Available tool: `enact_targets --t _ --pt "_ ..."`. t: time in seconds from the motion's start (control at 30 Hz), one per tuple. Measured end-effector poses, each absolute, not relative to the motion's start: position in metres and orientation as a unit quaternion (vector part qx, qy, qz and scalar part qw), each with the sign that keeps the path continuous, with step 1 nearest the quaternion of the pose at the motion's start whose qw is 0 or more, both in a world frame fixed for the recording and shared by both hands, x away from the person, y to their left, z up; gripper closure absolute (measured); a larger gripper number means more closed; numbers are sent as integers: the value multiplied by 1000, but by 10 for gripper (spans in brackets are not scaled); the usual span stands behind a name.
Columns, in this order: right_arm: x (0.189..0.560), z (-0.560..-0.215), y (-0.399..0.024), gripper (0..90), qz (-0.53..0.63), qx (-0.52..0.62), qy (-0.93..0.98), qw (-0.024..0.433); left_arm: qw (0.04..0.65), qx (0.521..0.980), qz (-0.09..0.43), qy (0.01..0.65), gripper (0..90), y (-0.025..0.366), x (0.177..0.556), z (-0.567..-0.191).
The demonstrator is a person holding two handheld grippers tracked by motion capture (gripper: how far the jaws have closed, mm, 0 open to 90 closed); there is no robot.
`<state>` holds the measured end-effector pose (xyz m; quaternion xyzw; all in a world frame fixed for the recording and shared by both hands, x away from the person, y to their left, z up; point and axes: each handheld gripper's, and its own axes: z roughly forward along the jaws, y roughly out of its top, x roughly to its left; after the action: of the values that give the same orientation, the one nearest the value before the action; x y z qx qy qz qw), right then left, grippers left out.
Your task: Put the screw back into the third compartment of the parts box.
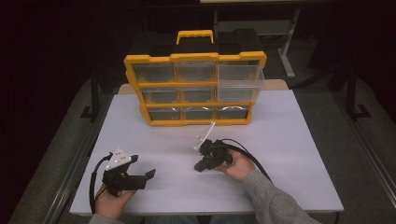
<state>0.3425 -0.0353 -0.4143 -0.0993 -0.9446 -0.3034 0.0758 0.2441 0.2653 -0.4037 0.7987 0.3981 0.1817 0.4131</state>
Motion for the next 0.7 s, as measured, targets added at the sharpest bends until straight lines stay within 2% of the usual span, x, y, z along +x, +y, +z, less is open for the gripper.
enact_targets --t 0.33,0.7 --pt "347 -390 -47 865 -306 -102 -944 71 411 800 183 398 144 266 244 -403" --pt "350 -344 -56 866 -314 -98 -943 58 413 799 184 397 145 265 244 -403"
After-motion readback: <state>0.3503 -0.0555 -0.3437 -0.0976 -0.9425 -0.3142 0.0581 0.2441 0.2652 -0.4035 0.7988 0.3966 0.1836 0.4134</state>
